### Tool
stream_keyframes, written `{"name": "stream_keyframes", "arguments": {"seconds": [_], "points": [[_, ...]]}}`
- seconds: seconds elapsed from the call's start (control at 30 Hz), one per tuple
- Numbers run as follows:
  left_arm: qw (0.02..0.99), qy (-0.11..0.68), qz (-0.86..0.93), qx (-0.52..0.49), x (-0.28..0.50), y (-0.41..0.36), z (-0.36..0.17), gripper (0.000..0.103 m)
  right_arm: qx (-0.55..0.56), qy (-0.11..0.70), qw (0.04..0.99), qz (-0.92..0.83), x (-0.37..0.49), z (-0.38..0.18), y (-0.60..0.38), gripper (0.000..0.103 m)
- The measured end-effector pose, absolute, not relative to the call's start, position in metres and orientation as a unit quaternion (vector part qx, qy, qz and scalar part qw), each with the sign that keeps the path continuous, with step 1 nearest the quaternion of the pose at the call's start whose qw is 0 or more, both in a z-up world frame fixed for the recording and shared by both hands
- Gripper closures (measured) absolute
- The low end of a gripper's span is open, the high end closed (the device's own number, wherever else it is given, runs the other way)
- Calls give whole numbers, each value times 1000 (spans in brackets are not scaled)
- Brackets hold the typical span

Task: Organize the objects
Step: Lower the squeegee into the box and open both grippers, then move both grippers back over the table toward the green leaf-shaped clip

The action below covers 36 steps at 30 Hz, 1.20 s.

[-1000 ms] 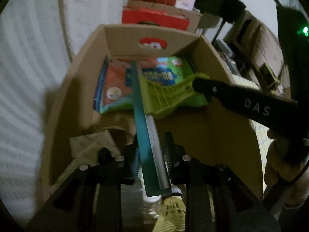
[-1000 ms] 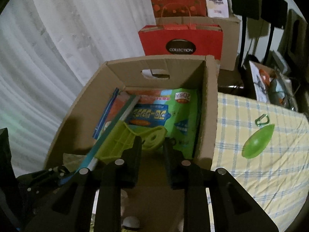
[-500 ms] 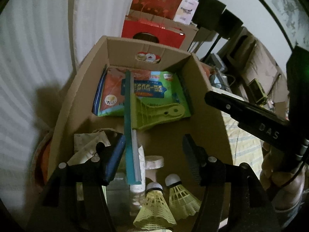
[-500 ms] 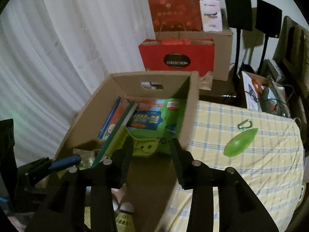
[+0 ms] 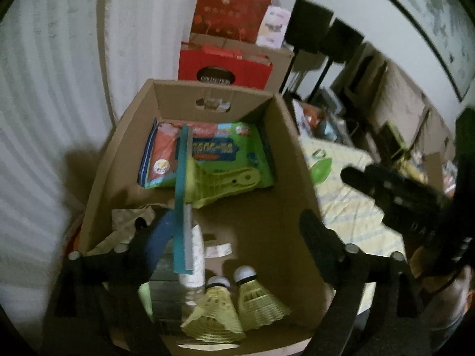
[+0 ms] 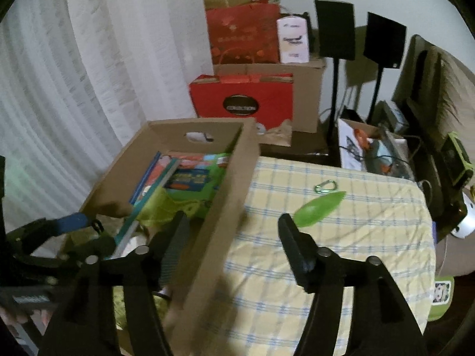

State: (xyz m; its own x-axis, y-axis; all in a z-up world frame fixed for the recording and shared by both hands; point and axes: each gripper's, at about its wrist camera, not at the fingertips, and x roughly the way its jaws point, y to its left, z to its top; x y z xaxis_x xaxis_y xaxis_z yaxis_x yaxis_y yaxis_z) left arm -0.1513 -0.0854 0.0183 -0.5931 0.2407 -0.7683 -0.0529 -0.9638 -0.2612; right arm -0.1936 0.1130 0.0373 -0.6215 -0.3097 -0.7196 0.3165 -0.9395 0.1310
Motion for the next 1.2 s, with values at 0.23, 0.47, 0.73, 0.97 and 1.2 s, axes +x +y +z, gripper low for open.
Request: {"name": "stream_keyframes", "arguments": {"seconds": [0.23, 0.47, 0.73, 0.97, 1.2], "points": [[92, -104, 891, -432, -149, -69, 32, 5, 396, -4, 148, -906, -187, 39, 146, 12], [109, -99, 891, -430, -148, -41, 38, 2, 397, -10, 130, -909, -183, 40, 182, 1], [134, -81, 883, -441, -157, 0, 34, 1, 402, -30, 107, -909, -182, 34, 225, 1], [147, -48, 875, -459, -178, 39, 21, 1, 404, -49, 86, -909, -186, 28, 259, 1], [175, -9, 863, -474, -205, 83, -2, 2, 403, -66, 68, -910, -191, 22, 289, 1]]}}
